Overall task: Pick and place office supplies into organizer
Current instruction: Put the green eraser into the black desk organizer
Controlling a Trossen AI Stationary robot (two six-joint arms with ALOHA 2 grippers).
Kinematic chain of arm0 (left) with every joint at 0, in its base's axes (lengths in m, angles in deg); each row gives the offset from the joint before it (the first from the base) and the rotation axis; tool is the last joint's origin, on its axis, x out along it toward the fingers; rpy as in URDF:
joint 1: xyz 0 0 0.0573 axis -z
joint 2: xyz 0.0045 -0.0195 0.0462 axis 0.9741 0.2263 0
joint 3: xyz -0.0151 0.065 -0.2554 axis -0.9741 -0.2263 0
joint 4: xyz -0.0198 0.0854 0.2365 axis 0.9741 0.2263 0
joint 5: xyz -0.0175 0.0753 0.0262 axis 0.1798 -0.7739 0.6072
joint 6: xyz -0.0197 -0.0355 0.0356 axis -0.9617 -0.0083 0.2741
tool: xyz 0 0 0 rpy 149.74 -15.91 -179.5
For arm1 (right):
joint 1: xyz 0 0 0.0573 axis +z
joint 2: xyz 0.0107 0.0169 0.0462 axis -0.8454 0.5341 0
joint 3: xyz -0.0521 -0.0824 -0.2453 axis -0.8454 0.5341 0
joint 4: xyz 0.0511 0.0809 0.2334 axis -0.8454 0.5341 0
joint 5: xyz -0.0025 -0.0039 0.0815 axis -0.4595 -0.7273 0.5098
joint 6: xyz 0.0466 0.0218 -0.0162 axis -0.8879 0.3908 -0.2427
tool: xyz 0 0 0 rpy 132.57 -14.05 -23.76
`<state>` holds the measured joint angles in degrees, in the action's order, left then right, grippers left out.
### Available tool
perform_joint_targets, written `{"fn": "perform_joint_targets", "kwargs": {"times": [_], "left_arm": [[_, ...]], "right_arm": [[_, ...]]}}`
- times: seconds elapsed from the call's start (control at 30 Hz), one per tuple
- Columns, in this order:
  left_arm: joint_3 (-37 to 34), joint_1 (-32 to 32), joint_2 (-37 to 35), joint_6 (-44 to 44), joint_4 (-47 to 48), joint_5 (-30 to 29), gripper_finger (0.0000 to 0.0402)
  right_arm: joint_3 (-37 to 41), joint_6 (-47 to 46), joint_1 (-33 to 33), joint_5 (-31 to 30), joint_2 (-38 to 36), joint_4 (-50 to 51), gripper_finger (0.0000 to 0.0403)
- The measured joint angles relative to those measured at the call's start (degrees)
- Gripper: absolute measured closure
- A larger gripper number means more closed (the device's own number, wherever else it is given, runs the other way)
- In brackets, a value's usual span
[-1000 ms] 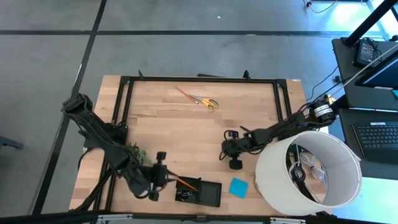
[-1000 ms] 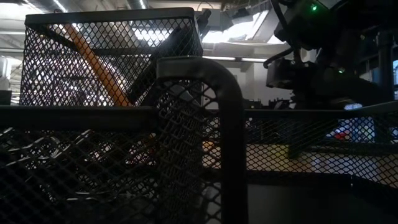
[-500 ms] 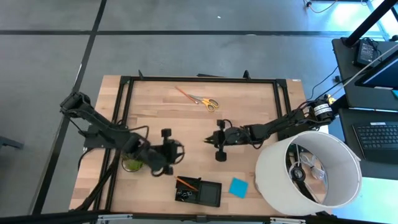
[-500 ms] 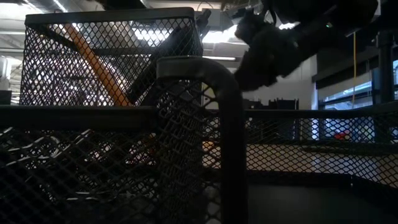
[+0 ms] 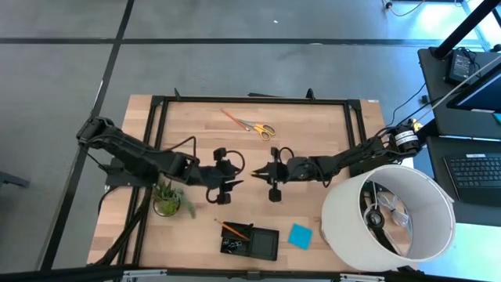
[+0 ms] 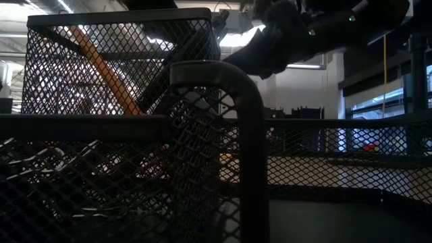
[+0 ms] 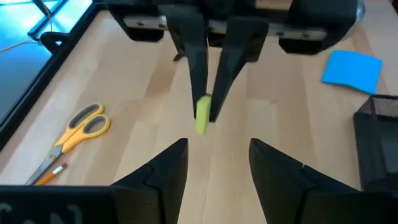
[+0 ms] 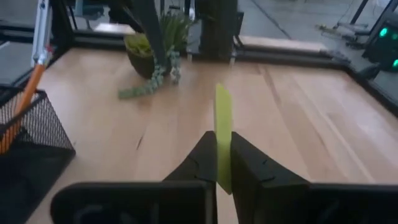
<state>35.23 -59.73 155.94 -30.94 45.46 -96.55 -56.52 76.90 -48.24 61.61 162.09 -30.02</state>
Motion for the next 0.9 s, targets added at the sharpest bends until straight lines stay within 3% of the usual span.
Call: {"fn": "perform_joint_targets", "kwargs": {"times": [0.57, 0.9], "left_arm": [[-0.02, -4.25, 0.84, 1.8, -6.13, 1.68, 0.0237], [0.0, -6.21, 3.81, 4.09, -8.97, 6.28, 0.0251]], "right_arm": [[-0.04, 2.4, 0.0, 1.54, -0.07, -6.08, 0.0379], [0.07, 2.57, 0.04, 1.63, 0.0, -4.63, 0.0379]]}}
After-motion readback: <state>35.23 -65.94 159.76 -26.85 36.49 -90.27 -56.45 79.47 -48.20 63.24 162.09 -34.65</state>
